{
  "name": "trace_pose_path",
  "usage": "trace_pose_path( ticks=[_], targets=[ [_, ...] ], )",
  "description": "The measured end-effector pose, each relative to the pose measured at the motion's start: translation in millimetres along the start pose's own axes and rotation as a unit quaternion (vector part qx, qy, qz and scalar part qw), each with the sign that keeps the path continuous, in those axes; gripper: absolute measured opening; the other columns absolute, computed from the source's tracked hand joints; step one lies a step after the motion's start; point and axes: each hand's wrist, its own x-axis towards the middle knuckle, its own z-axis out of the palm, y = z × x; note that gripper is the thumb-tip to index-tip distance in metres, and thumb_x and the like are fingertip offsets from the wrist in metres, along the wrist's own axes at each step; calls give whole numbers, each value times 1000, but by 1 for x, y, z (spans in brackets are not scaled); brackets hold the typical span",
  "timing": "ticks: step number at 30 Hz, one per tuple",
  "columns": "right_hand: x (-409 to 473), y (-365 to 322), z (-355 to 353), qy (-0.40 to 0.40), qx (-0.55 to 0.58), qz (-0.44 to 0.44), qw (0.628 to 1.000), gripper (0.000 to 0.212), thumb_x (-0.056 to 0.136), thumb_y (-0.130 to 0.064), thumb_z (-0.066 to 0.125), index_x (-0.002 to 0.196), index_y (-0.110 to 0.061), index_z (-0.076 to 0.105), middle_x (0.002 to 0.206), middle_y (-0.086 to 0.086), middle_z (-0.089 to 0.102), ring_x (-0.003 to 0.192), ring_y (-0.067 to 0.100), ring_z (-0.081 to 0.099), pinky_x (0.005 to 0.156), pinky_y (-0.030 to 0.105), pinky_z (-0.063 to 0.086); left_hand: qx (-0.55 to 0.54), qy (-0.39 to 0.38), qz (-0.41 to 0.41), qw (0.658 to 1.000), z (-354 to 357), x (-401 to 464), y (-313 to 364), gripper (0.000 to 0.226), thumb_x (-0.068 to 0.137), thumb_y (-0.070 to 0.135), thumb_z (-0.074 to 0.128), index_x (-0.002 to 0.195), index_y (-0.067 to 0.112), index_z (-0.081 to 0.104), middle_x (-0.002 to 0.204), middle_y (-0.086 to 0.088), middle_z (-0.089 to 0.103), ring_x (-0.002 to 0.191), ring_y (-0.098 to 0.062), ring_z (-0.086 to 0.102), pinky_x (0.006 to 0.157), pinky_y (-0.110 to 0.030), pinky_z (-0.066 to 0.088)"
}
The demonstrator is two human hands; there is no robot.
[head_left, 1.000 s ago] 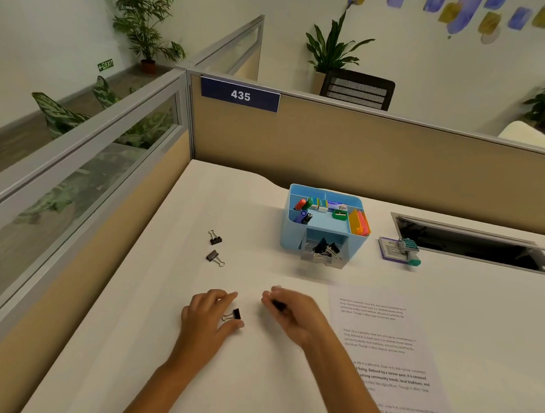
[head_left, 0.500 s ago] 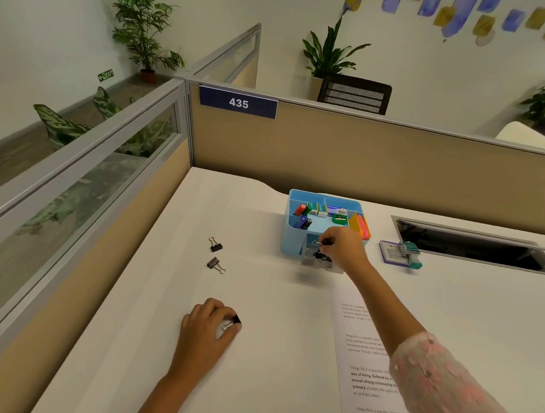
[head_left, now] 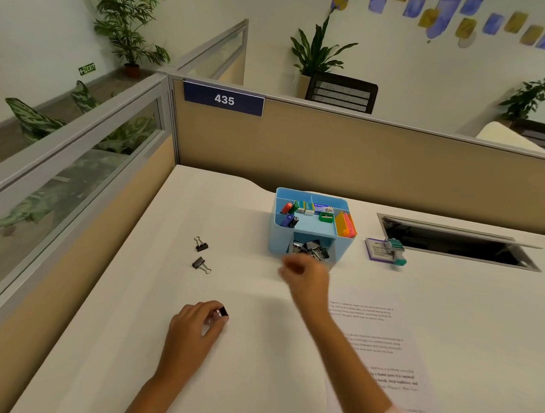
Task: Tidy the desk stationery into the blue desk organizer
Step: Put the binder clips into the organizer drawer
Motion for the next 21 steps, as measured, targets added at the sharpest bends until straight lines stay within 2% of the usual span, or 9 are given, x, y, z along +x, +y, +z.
trace_pose_path(
  ticks=[2,4,6,8,11,14,17,19,21],
  targets=[
    [-31,2,18,-71,131,93,984,20,76,-14,75,96,-10,72,92,6,73,81,15,66,81,25,53,8,-1,35,999,2,1,10,30,81,47,51,92,24,66,79,17,64,78,-9,57,69,-31,46],
    [-54,5,34,-128,234,171,949,21,77,-17,75,97,-10,73,91,7,73,83,17,67,82,29,55,37,-1,76,996,5,1,20,31,81,47,49,92,23,66,81,16,64,78,-11,57,64,-31,46],
    [-67,10,42,-159,276,175,932,15,79,-13,73,94,-10,74,89,8,74,84,16,69,82,29,56,66,10,102,993,8,3,27,29,82,43,49,93,22,66,84,13,65,80,-15,58,62,-33,48],
    [-72,12,43,-161,279,159,933,14,79,-8,70,92,-11,75,86,6,76,85,15,70,82,29,56,84,16,117,990,9,5,28,28,83,41,50,95,22,66,89,11,65,84,-17,59,64,-33,48],
    [-63,12,37,-120,231,157,953,15,76,-7,74,90,-15,75,84,3,76,83,15,71,78,26,56,108,1,148,983,8,11,23,37,84,51,47,102,24,65,99,10,66,90,-14,58,68,-31,48],
    [-36,9,21,-69,159,109,979,15,74,-10,77,86,-18,74,81,-2,74,75,7,69,77,20,52,143,-17,131,981,1,26,9,56,84,63,37,111,21,65,106,5,65,98,-13,51,72,-35,48],
    [2,5,-3,-11,56,27,998,18,79,-11,73,96,-16,74,87,-3,72,72,-4,61,67,2,42,167,-27,56,984,-8,47,-14,45,79,43,65,117,17,63,114,-5,63,104,-29,56,77,-44,46],
    [28,4,-22,10,-29,-16,999,20,82,-9,68,102,-14,73,97,0,72,78,4,60,73,6,43,192,-36,13,981,-15,63,-27,48,76,28,74,121,17,61,123,-6,58,108,-34,53,80,-46,44],
    [50,6,-36,24,-120,-37,992,22,85,-5,63,104,-11,72,105,7,71,89,17,63,80,22,49,210,-40,3,977,-21,79,-36,51,79,23,72,127,18,55,133,-4,52,115,-32,48,83,-47,42]
  ],
)
